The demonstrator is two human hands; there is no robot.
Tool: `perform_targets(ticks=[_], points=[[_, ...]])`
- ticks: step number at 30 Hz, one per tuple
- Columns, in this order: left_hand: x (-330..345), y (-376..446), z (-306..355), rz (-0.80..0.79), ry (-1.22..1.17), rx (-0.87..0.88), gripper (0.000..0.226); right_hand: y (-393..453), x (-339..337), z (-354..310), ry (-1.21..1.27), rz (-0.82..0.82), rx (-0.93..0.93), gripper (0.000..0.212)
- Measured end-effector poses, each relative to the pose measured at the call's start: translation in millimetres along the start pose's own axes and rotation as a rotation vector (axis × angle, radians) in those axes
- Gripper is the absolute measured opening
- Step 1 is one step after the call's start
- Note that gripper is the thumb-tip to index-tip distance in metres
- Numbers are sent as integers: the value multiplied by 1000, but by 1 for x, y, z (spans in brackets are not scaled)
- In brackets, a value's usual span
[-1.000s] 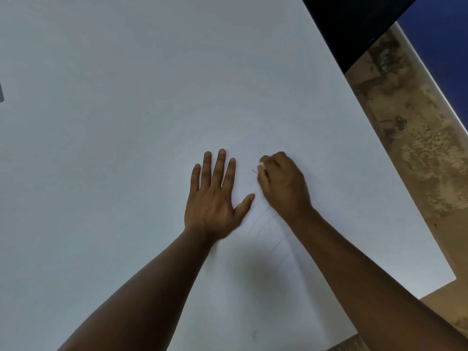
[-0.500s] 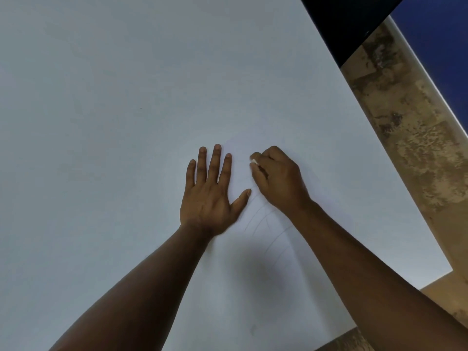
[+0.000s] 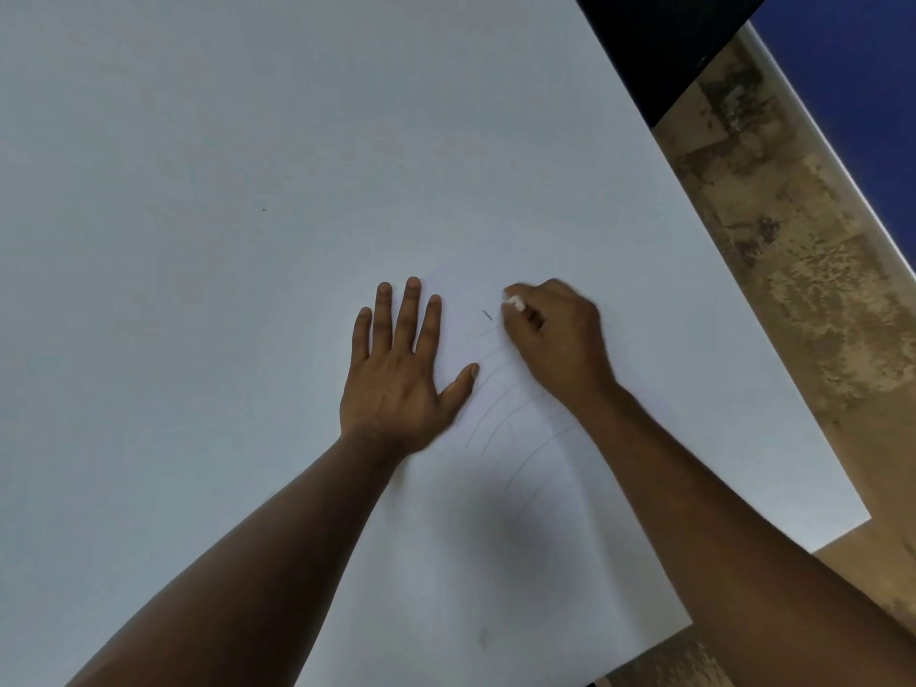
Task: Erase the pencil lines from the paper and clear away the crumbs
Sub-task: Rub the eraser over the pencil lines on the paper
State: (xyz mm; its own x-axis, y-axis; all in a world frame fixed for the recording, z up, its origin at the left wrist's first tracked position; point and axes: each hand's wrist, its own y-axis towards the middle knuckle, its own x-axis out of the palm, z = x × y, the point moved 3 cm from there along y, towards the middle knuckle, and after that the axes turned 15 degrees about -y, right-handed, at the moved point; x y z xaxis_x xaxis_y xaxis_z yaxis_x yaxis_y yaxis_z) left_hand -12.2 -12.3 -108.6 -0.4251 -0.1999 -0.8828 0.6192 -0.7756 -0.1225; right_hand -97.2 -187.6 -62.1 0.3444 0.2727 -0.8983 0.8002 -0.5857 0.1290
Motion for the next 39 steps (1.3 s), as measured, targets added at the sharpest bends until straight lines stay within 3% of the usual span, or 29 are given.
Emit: perform_targets(ticks=[5,9,12,14,17,22,26,30,34,39], points=[[0,-1,-1,3,6,18,89,-22,22,-37,-47,-117,-245,20],[0,-1,-1,10,16,14,89,-18,26,-37,-179,-61,-363,20],[-1,-1,2,7,12,0,90,3,21,-24,-304,35,-280,23],[-1,-1,2,-2,8,-6,91,21,16,-14,-369,56,-163,14],[-2,-1,2,-8,5,-14,91,36,8,-4,-279,81,-39,17],[-1,-2,1,18,-10,-2,93,3,12,-33,-91,-55,-235,22],[0,-3,1,13,4,-4,93,-11,25,-43,-183,-112,-357,25],[-3,-1,3,-6,2,-21,94,34,12,-11,-373,-110,-135,26],[-3,-2,3,-11,-9,-32,94,67,-2,18,-299,0,7,32],[-4,-1,2,8,-14,-23,94,50,-12,7,-119,-55,-94,35]])
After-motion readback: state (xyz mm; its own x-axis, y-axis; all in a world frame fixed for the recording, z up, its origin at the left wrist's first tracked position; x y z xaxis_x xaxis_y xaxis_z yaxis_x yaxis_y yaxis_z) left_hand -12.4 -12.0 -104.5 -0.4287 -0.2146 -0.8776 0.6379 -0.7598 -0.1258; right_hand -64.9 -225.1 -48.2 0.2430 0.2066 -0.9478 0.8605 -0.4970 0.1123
